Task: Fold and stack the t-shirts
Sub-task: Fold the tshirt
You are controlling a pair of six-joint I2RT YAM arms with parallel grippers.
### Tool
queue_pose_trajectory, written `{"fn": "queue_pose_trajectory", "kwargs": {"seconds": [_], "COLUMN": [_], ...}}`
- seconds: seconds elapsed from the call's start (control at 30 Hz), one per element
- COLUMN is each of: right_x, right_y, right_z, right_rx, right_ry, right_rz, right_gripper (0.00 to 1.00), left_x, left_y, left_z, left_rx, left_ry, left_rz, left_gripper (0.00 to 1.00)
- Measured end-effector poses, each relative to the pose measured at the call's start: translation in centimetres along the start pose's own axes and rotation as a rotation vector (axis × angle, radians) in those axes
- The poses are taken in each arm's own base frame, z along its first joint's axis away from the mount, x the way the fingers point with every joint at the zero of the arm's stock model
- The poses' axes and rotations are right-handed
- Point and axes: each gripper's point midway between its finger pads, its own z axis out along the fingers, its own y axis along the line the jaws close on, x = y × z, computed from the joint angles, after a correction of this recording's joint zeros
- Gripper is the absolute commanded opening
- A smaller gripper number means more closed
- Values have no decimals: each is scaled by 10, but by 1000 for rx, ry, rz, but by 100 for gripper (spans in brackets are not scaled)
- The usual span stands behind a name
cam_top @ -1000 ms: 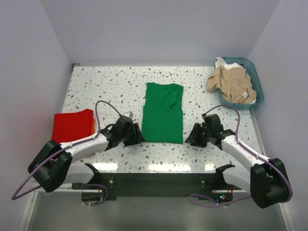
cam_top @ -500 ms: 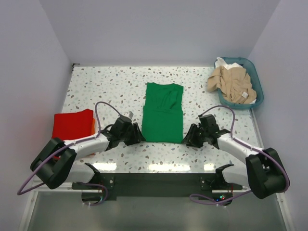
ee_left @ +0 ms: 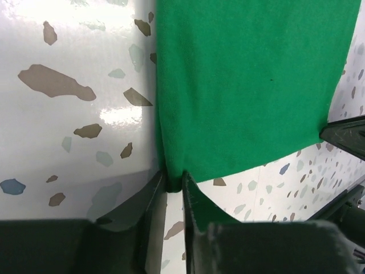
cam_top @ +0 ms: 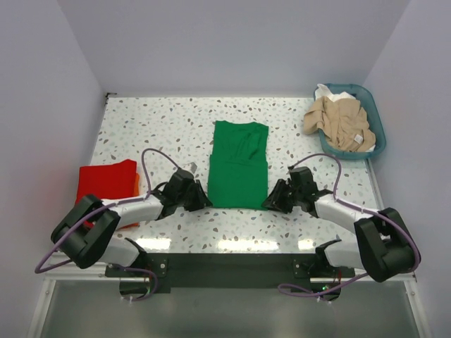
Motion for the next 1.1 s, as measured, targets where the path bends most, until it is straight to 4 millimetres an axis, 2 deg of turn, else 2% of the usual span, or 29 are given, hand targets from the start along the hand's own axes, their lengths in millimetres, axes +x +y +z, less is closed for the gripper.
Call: {"fn": "queue_pose_trajectory", "kwargs": {"seconds": [0.07, 0.13, 0.17, 0.3, 0.43, 0.63, 0.83, 0.93, 1.1], "right_x": [-1, -1, 0, 3, 7, 17, 39, 45, 48], "right_y": [1, 1, 0, -2, -4, 0, -3, -1, 0], "right_z": [2, 3, 4, 4, -4, -30, -62, -76, -88], "right_rx": [-5, -9, -8, 0, 5, -36, -89, -120, -111], "right_ry": [-2, -3, -2, 1, 5, -16, -26, -45, -43], "right_rz": [5, 7, 9, 11, -2, -40, -89, -112, -130], "right_gripper": [31, 23, 17, 1, 0, 0, 0, 0, 0], "left_x": [1, 2, 2, 4, 12, 36, 53, 54, 43], "left_y": [0, 0, 0, 0, 0, 3, -21, -29, -34], "left_z": [2, 3, 3, 2, -3, -24, -54, -64, -73], "left_rx": [4, 7, 8, 13, 19, 35, 142, 181, 198], "left_ry": [2, 6, 6, 12, 24, 59, 51, 32, -27], "left_rz": [-1, -1, -1, -2, 7, 33, 78, 91, 89], "left_gripper": [11, 7, 0, 0, 0, 0, 0, 0, 0]}}
